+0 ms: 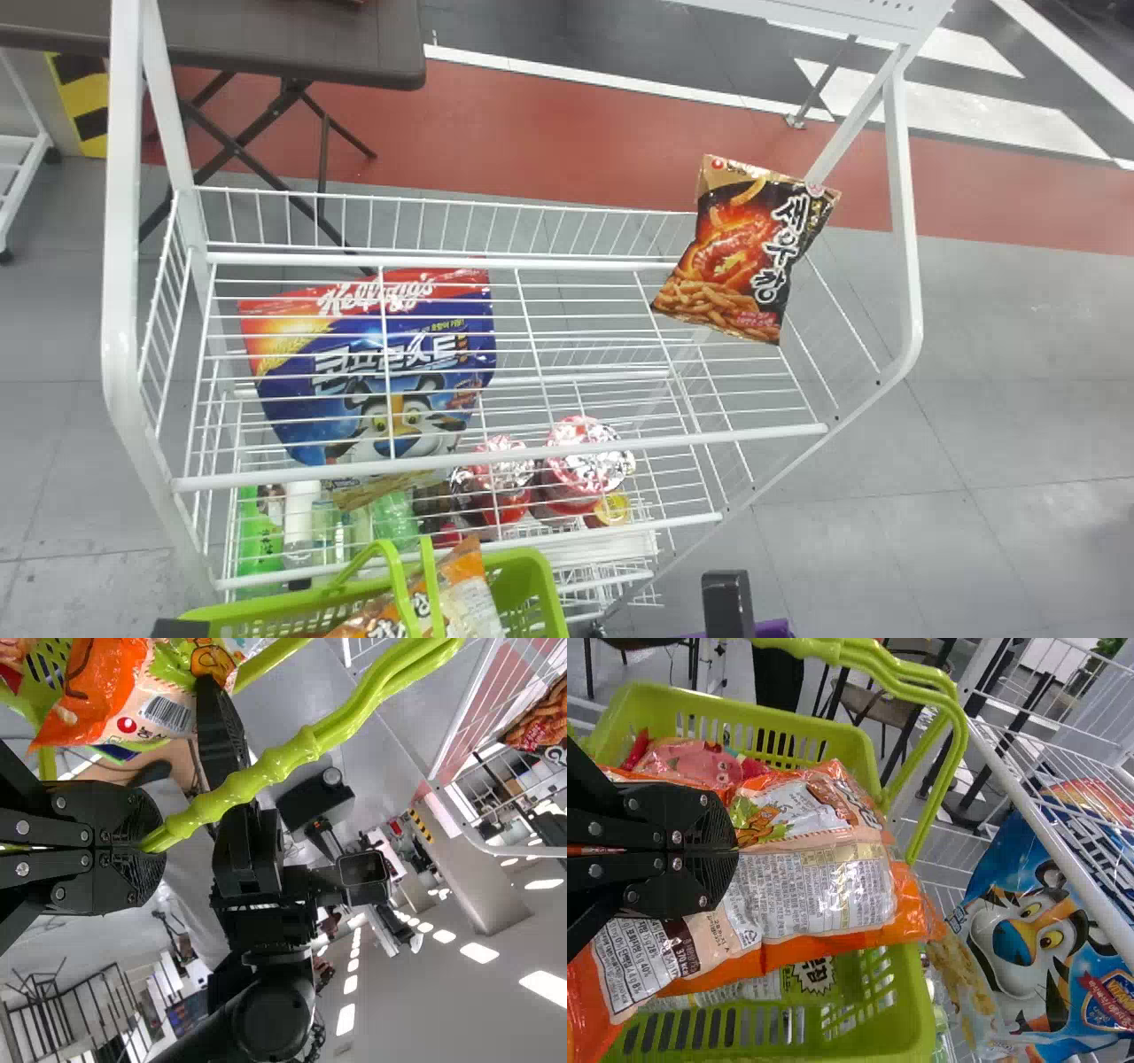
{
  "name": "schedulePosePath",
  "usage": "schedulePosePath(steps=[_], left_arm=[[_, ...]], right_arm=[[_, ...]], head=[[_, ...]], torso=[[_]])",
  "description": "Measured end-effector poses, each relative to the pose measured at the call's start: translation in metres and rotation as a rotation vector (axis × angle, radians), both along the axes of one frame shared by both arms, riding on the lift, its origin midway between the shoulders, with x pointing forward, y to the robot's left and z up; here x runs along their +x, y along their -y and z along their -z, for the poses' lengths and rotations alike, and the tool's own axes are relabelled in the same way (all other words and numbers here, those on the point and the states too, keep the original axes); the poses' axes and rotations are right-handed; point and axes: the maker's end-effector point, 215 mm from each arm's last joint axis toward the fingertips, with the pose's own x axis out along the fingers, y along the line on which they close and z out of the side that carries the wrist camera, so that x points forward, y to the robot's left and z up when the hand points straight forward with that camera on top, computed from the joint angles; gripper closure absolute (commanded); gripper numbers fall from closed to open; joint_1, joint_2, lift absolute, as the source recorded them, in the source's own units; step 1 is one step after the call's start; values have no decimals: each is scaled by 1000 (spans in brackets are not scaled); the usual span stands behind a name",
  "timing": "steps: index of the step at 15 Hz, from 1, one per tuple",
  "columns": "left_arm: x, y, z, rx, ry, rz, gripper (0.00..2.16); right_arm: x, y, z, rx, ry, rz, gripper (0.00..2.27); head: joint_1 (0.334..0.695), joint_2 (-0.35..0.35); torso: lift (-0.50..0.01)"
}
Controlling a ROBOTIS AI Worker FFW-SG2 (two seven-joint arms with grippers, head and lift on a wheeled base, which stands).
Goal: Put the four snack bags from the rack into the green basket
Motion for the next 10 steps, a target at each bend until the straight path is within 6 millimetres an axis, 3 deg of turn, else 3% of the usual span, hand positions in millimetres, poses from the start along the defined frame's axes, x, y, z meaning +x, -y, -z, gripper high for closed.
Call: schedulePosePath(steps=[6,10], left_arm=[[3,0,0,0,3,0,2132],[4,0,1,0,4,-1,2132]], right_arm=[[3,11,-10,-24,27,-32,66],[41,37,-45,0,178,50,107]], head=[[695,-350],[695,-350]], torso=[[-6],[-6]])
